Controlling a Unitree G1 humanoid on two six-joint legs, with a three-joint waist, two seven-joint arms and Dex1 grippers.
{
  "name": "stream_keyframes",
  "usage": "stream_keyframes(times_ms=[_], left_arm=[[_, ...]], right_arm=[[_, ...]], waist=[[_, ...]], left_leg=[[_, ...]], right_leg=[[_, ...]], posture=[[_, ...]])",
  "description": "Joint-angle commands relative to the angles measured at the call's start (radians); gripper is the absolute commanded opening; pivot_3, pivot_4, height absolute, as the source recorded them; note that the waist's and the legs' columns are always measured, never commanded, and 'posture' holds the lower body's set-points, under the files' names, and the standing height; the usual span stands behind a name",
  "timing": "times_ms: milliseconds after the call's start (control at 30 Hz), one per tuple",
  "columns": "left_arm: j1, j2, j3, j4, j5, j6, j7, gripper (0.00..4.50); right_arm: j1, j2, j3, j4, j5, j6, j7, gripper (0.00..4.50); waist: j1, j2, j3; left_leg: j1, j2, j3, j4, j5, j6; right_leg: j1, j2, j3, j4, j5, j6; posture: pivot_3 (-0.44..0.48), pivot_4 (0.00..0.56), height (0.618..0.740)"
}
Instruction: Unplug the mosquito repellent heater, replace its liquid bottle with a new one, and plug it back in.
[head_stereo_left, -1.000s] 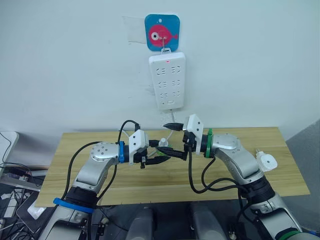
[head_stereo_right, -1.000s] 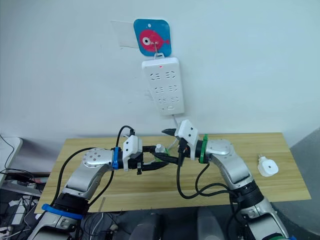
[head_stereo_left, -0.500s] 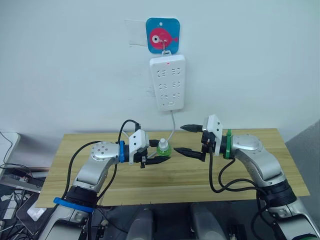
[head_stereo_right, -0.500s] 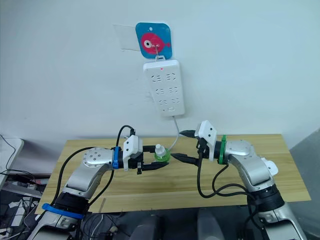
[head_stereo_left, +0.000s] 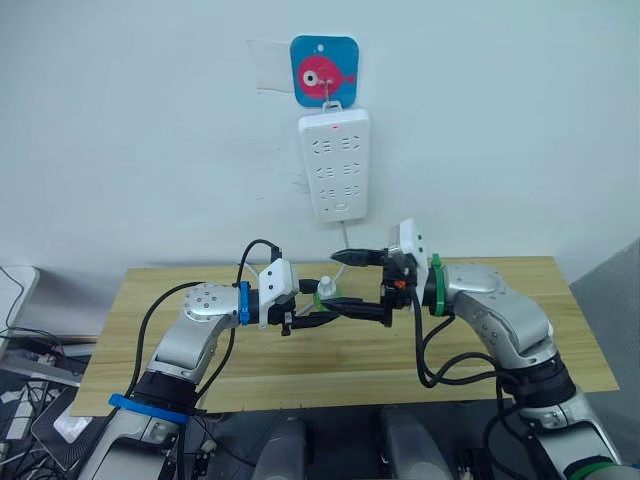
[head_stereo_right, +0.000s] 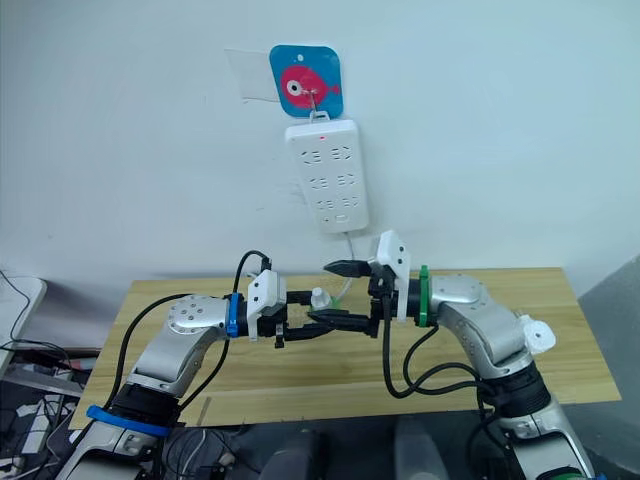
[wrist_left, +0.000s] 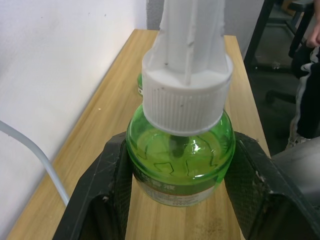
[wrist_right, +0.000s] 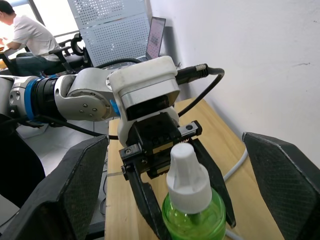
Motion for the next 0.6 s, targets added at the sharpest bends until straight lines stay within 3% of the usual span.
stream_keyframes(times_ms=[33, 367, 600], left_arm=[[-0.001, -0.001, 0.002, -0.030, -0.003, -0.018, -0.006, 2.22], [0.010, -0.007, -0.004, -0.040, -0.003, -0.013, 0.007, 2.22], [0.015, -0.004, 0.002, -0.030, -0.003, -0.014, 0.008, 2.22]], right_arm=[[-0.019, 0.012, 0.023, 0.012, -0.035, -0.049, -0.002, 3.86], [-0.022, 0.023, 0.047, 0.029, -0.065, -0.071, 0.006, 0.25], [-0.018, 0.044, -0.055, -0.043, 0.076, 0.007, -0.017, 0.25]], waist=[[0.000, 0.000, 0.000], [0.000, 0.000, 0.000], [0.001, 0.000, 0.000]], left_leg=[[0.000, 0.000, 0.000, 0.000, 0.000, 0.000], [0.000, 0.000, 0.000, 0.000, 0.000, 0.000], [0.000, 0.000, 0.000, 0.000, 0.000, 0.000]], right_leg=[[0.000, 0.000, 0.000, 0.000, 0.000, 0.000], [0.000, 0.000, 0.000, 0.000, 0.000, 0.000], [0.000, 0.000, 0.000, 0.000, 0.000, 0.000]], posture=[[-0.040, 0.163, 0.740], [-0.036, 0.167, 0.740], [-0.038, 0.169, 0.740]])
